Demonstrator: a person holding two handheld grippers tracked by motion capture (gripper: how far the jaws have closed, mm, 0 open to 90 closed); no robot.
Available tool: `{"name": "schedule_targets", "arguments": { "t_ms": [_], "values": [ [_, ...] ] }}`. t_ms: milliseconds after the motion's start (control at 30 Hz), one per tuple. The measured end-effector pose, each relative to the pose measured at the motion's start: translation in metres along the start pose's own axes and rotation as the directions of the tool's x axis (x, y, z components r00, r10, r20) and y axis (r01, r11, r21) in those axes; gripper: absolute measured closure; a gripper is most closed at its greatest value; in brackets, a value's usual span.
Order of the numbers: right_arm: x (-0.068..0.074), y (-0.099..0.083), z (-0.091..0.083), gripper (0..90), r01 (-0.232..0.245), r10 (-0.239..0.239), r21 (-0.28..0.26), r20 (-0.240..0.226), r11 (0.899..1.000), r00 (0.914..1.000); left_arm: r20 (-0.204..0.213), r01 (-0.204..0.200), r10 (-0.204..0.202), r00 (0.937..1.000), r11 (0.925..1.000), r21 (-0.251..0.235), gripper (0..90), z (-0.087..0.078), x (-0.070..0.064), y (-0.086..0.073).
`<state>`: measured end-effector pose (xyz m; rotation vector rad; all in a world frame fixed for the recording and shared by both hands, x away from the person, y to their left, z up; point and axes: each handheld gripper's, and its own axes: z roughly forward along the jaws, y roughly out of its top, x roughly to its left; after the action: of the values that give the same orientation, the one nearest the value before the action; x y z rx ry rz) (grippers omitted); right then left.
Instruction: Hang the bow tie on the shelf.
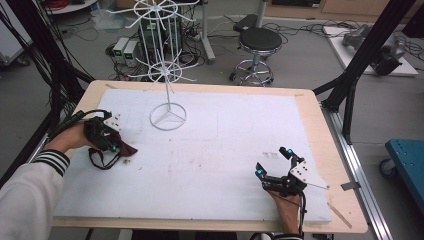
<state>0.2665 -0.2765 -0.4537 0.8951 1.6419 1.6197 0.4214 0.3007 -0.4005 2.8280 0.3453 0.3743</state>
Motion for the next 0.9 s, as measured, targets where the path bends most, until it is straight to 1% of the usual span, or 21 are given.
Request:
{"name": "schedule_targets", "arguments": {
  "t_ms": [67,200,233,267,333,367,400,433,467,500,533,633,667,700,733,767,833,867,900],
  "values": [
    [0.0000,0.0000,0.0000,0.6,0.000,0.000,0.000,-0.001,1.000,1.0000,0.005,0.000,0.000,1.0000,0.9999,0.015,45.1,0.0019,-0.0006,0.0011],
    [0.0000,0.0000,0.0000,0.6,0.001,-0.001,-0.001,0.000,1.000,1.0000,0.003,-0.004,0.004,1.0000,0.9998,0.017,48.6,0.0021,-0.0009,0.0018],
    [0.0002,0.0000,0.0001,0.6,0.001,-0.001,0.000,0.000,1.000,1.0000,-0.004,-0.002,0.002,1.0000,0.9997,0.024,52.9,0.0019,-0.0010,0.0023],
    [0.0003,0.0001,0.0000,0.6,0.000,0.000,0.000,-0.001,1.000,1.0000,-0.006,0.009,-0.009,0.9999,0.9995,0.029,54.4,0.0026,-0.0014,0.0033],
    [0.0004,0.0000,0.0001,0.6,0.001,-0.001,0.000,0.001,1.000,1.0000,-0.005,0.012,-0.011,0.9999,0.9994,0.032,58.8,0.0029,-0.0019,0.0038],
    [0.0004,0.0000,0.0001,0.6,0.000,0.000,-0.001,0.000,1.000,1.0000,-0.018,0.011,-0.010,0.9998,0.9989,0.045,64.3,0.0027,-0.0025,0.0045],
    [0.0004,0.0000,0.0001,0.6,0.000,0.000,-0.001,0.001,1.000,1.0000,-0.018,0.011,-0.010,0.9998,0.9989,0.045,68.1,0.0027,-0.0025,0.0045],
    [0.0003,0.0000,0.0001,0.6,-0.001,0.001,-0.001,0.000,1.000,1.0000,-0.021,0.013,-0.012,0.9997,0.9988,0.048,70.4,0.0026,-0.0020,0.0046],
    [0.0003,0.0000,0.0000,0.6,0.000,0.000,0.000,0.000,1.000,1.0000,-0.024,0.011,-0.010,0.9997,0.9978,0.065,73.7,0.0016,-0.0014,0.0051],
    [0.0005,0.0000,0.0001,0.6,-0.001,0.001,-0.001,0.000,1.000,1.0000,-0.027,0.022,-0.020,0.9994,0.9981,0.058,75.1,0.0022,-0.0019,0.0051],
    [0.0004,0.0000,0.0001,0.6,0.000,0.000,-0.001,0.001,1.000,1.0000,-0.028,0.038,-0.036,0.9989,0.9974,0.062,77.2,0.0024,-0.0024,0.0056],
    [0.0000,0.0000,0.0000,0.6,0.002,-0.002,-0.001,0.000,1.000,1.0000,-0.041,0.043,-0.041,0.9983,0.9968,0.067,79.0,0.0024,-0.0034,0.0065],
    [0.0002,0.0001,0.0000,0.6,0.000,0.000,0.000,0.000,1.000,1.0000,-0.051,0.051,-0.048,0.9976,0.9966,0.065,79.5,0.0019,-0.0036,0.0071],
    [0.0002,0.0000,0.0000,0.6,0.000,0.000,-0.001,0.000,1.000,1.0000,-0.051,0.051,-0.048,0.9976,0.9966,0.065,79.9,0.0019,-0.0036,0.0071],
    [0.0002,0.0000,0.0000,0.6,0.001,-0.001,0.000,0.000,1.000,1.0000,-0.054,0.065,-0.061,0.9967,0.9955,0.069,80.0,0.0012,-0.0039,0.0079],
    [0.0003,0.0000,0.0000,0.6,0.000,0.000,0.000,0.000,1.000,1.0000,-0.054,0.065,-0.061,0.9967,0.9955,0.069,80.1,0.0012,-0.0039,0.0079],
    [0.0003,0.0000,-0.0001,0.6,-0.001,0.001,0.001,-0.001,1.000,1.0000,-0.057,0.089,-0.086,0.9946,0.9946,0.053,80.3,-0.0002,-0.0045,0.0091],
    [0.0003,0.0000,0.0000,0.6,0.000,0.000,0.001,-0.001,1.000,1.0000,-0.057,0.089,-0.086,0.9946,0.9946,0.053,80.3,-0.0002,-0.0045,0.0091],
    [0.0004,0.0001,-0.0001,0.6,-0.001,0.001,0.001,-0.001,1.000,1.0000,-0.056,0.098,-0.095,0.9939,0.9940,0.048,80.3,-0.0015,-0.0044,0.0096]
  ]
}}
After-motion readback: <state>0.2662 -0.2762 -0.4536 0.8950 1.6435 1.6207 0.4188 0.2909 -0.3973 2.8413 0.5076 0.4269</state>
